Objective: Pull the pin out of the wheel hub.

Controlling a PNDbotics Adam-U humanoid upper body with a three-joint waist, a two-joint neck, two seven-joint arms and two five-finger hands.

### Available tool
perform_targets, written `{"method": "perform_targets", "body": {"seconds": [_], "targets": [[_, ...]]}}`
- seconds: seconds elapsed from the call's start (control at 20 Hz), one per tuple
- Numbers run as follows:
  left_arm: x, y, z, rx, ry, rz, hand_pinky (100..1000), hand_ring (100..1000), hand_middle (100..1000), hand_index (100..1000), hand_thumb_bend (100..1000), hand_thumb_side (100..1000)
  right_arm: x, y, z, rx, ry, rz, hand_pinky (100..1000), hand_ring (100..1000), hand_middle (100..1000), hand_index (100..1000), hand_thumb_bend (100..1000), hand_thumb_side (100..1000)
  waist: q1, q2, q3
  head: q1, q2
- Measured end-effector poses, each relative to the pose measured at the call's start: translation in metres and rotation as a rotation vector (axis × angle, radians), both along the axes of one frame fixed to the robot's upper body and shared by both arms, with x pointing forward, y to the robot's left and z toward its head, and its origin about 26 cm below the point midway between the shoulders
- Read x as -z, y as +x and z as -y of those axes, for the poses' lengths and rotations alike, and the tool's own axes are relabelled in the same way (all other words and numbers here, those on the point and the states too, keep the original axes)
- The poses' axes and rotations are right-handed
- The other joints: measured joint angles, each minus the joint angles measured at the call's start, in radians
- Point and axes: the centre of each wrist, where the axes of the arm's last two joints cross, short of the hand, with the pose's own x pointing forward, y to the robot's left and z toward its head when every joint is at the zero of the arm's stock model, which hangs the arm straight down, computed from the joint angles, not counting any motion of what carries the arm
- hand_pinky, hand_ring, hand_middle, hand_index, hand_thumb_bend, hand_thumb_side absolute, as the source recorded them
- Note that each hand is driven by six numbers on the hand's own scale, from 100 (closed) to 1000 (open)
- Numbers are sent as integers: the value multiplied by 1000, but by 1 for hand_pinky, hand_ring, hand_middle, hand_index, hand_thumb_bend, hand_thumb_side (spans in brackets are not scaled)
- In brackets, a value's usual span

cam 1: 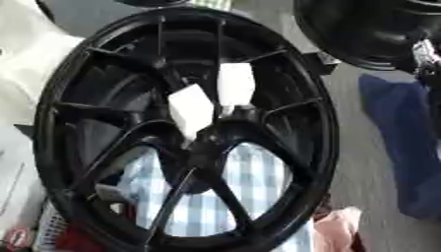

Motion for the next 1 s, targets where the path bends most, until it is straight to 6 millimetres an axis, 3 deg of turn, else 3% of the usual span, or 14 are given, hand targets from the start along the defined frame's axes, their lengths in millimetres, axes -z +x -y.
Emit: {"method": "perform_targets", "body": {"seconds": [0.25,0.3,0.35,0.65,1.0], "targets": [[0,0,0,0,0,0,705,703,672,773,100,806,-11,-2,0,-7,-40,24,780,635,629,677,166,435,-5,0,-5,2,5],[0,0,0,0,0,-1,705,703,672,773,100,805,-18,-4,0,-18,-64,38,783,639,630,680,232,449,-7,-1,-7,2,5],[0,0,0,0,0,-2,705,703,672,773,100,805,-25,-5,-2,-33,-96,54,783,639,632,680,170,430,-7,-3,-7,3,6],[2,0,-1,-2,0,-7,704,704,672,773,100,805,-84,-19,-15,-163,-375,137,794,662,654,698,199,420,-16,-20,-9,4,23],[4,-1,0,1,6,-17,704,704,672,772,100,805,-128,-29,-35,-296,-772,159,820,721,710,741,301,402,-34,-31,1,0,31]]}}
